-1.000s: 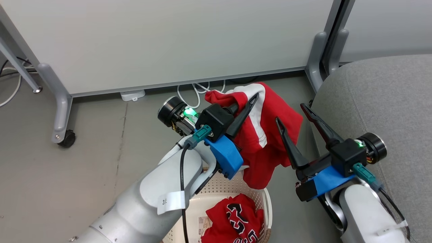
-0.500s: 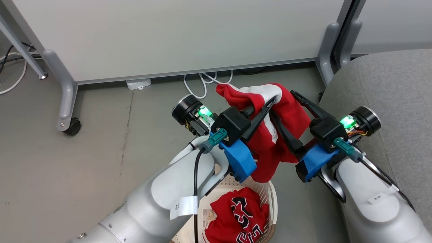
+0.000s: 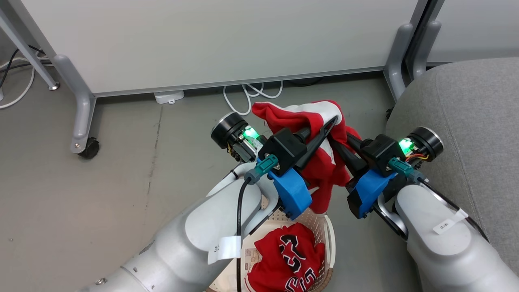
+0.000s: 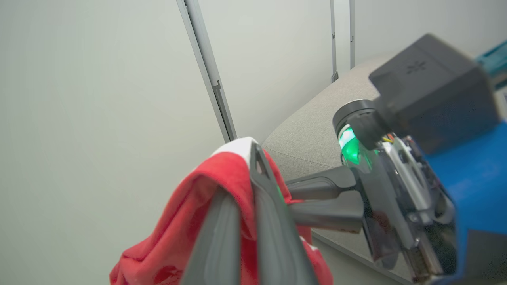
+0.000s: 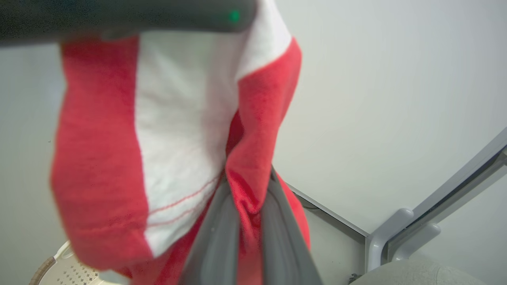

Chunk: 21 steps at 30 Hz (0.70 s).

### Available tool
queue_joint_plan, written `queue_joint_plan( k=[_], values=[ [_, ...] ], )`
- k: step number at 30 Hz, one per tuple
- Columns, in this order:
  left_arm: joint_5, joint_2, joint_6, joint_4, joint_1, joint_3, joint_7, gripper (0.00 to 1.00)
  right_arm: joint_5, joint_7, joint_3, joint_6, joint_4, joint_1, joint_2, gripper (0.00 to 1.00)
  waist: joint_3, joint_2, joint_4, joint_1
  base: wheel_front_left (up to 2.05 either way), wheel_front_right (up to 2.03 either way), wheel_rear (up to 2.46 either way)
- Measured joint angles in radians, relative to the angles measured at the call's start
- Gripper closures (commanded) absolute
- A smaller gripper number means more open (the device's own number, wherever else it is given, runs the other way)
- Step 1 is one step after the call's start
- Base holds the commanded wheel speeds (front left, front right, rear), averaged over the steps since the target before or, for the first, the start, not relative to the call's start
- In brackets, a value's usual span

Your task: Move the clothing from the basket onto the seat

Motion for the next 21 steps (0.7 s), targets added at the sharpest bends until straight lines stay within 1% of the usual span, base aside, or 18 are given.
queue_joint_plan(
  k=[6, 20, 21],
  values=[
    [0.001, -0.001, -0.001, 0.003, 0.0, 0.001, 0.0, 1.0, 0.024, 0.0, 0.009, 0.0, 0.001, -0.001, -0.005, 1.0, -0.002, 0.0, -0.003, 0.0, 0.0, 0.0, 0.0],
    [0.003, -0.003, -0.004, 0.008, 0.0, 0.005, 0.0, 1.0, 0.031, 0.0, 0.002, 0.0, -0.009, 0.0, -0.012, 1.0, 0.001, 0.0, -0.005, 0.0, 0.0, 0.0, 0.0],
    [0.003, -0.003, -0.004, 0.009, 0.0, 0.006, 0.0, 0.67, 0.031, 0.0, 0.001, 0.0, -0.01, 0.0, -0.012, 1.0, 0.001, 0.0, -0.005, 0.0, 0.0, 0.0, 0.0]
  ],
)
